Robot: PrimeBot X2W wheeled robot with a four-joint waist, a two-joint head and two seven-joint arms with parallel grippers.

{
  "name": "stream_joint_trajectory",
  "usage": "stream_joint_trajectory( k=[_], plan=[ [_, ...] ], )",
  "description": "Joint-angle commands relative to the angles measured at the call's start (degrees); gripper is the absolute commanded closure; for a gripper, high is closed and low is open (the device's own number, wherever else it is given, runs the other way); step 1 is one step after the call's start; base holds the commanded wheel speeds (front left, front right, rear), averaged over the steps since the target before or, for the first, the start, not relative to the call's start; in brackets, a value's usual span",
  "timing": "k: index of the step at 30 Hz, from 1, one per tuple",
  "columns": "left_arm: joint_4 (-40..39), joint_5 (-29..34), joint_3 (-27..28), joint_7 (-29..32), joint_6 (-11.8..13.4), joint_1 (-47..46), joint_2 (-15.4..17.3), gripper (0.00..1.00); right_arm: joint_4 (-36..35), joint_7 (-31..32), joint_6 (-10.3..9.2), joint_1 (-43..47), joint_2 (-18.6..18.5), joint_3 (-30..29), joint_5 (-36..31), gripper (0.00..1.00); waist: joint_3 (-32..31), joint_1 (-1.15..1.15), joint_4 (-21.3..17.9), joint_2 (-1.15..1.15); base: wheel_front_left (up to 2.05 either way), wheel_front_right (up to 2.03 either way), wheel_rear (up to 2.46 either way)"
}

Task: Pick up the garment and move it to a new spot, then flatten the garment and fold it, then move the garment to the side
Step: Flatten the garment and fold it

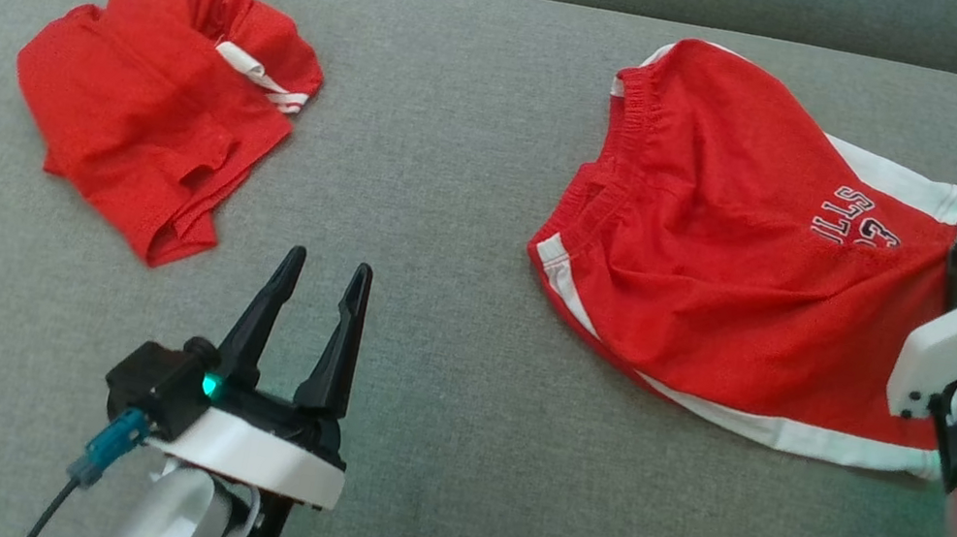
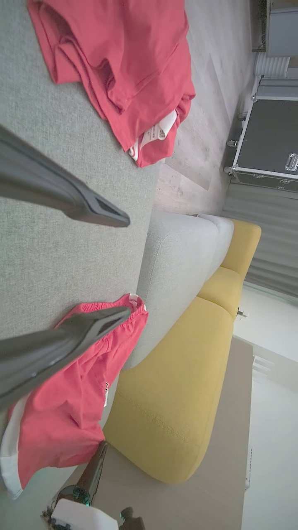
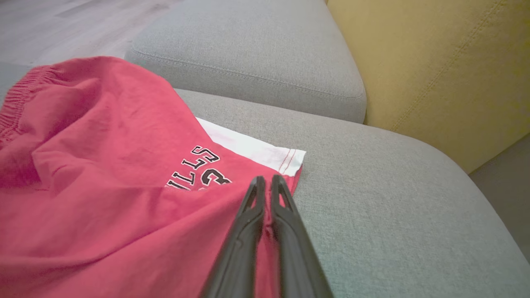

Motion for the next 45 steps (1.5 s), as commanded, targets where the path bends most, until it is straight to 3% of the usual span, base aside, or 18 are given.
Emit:
stream_joint_trajectory(
  k=[1,2,3,8,13,21,25,31,40,45],
  plan=[
    [-1.7,-0.1,1.6,-0.5,0.1,-2.4,0.2,0.00,-0.7,-0.6,0.19,-2.5,-0.8,0.7,-0.7,1.00,0.1,0.00,0.2,0.00,0.00,0.00,0.00],
    [-1.8,-0.1,1.6,-0.5,0.1,-2.4,0.2,0.00,0.4,-0.7,0.19,-3.1,-1.0,0.4,-1.2,0.95,0.1,0.00,0.3,0.00,0.00,0.00,0.00],
    [-1.8,-0.1,1.6,-0.5,0.1,-2.4,0.2,0.00,1.1,-1.4,0.19,-3.6,-1.0,0.1,-1.7,0.00,0.1,0.00,0.3,0.00,0.00,0.00,0.00],
    [-2.4,0.3,3.2,-0.5,0.1,-2.3,0.2,0.00,2.1,-8.4,0.19,-4.6,2.1,-1.9,-0.9,0.00,-0.7,0.00,-1.2,0.00,0.00,0.00,0.00],
    [-3.7,0.7,4.3,-0.5,0.1,-1.9,0.2,0.00,-1.0,-14.2,0.19,-1.6,5.8,-0.8,4.1,0.00,-2.2,0.00,-4.3,0.00,0.00,0.00,0.00],
    [-4.8,1.8,6.9,-0.5,0.1,-0.5,0.2,0.00,-19.4,-14.7,0.19,11.2,7.3,7.3,18.6,0.00,-4.5,0.00,-9.6,0.00,0.00,0.00,0.00],
    [-5.0,2.0,7.6,-0.5,0.1,0.2,0.2,0.00,-25.2,-14.7,0.19,18.3,7.3,11.2,23.1,0.00,-5.2,0.00,-11.1,0.00,0.00,0.00,0.00],
    [-4.4,2.2,7.2,-0.5,0.1,1.0,0.2,0.00,-27.7,-14.7,0.19,24.1,7.3,12.7,22.4,0.00,-5.8,0.00,-11.4,0.00,0.00,0.00,0.00],
    [-3.4,3.2,7.5,-0.5,0.1,0.8,0.2,0.00,-29.8,-14.7,0.19,24.5,7.3,12.0,21.8,0.00,-5.3,0.00,-11.4,0.00,0.00,0.00,0.00],
    [0.9,6.5,2.5,-0.5,0.1,-2.9,1.5,0.00,-30.4,-14.7,0.19,23.4,7.3,12.0,21.5,0.00,-2.8,0.00,-12.1,0.00,0.00,0.00,0.00]
  ],
)
